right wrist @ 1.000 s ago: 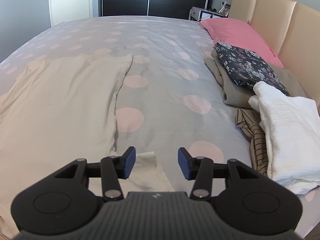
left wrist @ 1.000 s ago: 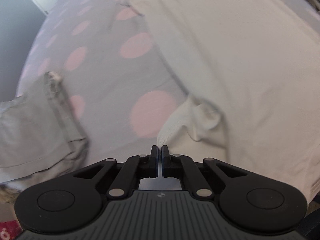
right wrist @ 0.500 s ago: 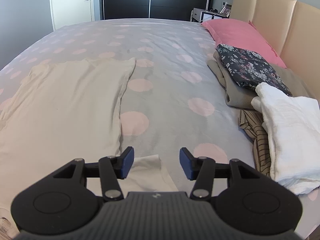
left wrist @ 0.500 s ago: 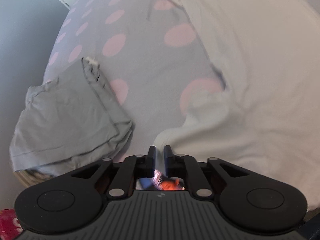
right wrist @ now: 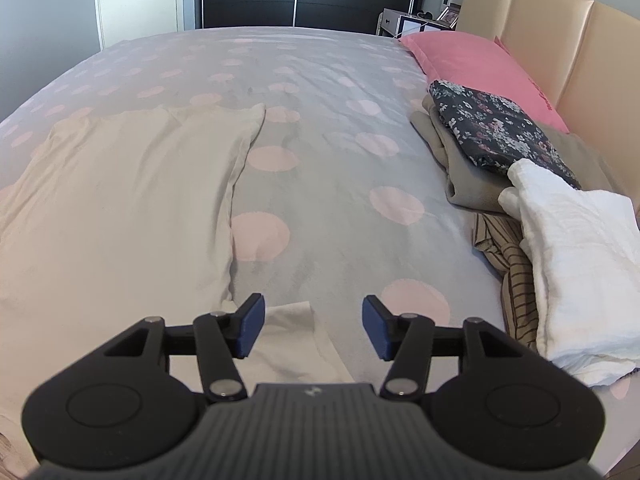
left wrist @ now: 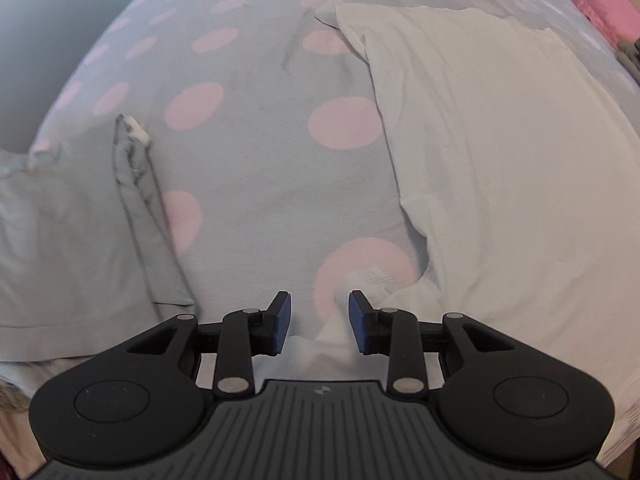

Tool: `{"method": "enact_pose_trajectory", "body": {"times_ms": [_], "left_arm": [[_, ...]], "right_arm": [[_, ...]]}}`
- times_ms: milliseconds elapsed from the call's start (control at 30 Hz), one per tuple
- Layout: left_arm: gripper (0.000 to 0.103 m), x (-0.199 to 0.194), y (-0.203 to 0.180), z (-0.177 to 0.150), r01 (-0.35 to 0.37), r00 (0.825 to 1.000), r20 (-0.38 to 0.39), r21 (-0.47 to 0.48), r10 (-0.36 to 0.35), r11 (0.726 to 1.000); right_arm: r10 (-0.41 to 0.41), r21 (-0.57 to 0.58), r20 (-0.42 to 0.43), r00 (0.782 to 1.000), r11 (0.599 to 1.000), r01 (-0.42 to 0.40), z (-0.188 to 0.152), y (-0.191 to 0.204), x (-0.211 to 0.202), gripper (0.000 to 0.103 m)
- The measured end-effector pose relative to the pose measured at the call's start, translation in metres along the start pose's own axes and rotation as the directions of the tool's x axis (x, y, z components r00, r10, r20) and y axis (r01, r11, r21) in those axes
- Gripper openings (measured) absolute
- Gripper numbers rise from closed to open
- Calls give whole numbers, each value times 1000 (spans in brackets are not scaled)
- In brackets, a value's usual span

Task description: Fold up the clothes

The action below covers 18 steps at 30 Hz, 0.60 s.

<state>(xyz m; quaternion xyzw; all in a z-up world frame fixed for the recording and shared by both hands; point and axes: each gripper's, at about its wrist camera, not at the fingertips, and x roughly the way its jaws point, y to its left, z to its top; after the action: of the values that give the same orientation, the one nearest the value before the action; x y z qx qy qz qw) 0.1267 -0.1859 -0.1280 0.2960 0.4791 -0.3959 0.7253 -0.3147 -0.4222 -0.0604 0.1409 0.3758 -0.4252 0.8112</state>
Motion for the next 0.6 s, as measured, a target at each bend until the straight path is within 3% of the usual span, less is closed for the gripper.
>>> {"method": "enact_pose_trajectory", "body": {"times_ms": [133, 300, 400, 500, 567, 600], "left_arm": [[30, 11, -3, 3, 50, 999, 14, -9, -49, 999], [30, 29, -20, 4, 55, 998, 12, 71, -56, 996], [30, 36, -27, 1, 98, 995, -8, 86, -97, 991], [29, 37, -31, -1, 73, 997, -4, 111, -73, 991], [21, 36, -29, -1, 63, 998, -3, 101, -63, 993], [10, 36, -29, -1, 58, 998, -3, 97, -58, 994]], "right_arm": [[-3, -9, -14, 1000, 1000, 3, 1, 3, 5, 58], [-2, -52, -24, 1000, 999, 1, 3, 13, 11, 58], [-7, -88, -24, 1000, 996, 4, 3, 19, 13, 59], [-9, -105, -25, 1000, 994, 6, 2, 22, 14, 61], [-8, -110, -27, 1000, 994, 5, 2, 22, 16, 61], [-7, -113, -29, 1000, 994, 4, 2, 22, 16, 61]]}}
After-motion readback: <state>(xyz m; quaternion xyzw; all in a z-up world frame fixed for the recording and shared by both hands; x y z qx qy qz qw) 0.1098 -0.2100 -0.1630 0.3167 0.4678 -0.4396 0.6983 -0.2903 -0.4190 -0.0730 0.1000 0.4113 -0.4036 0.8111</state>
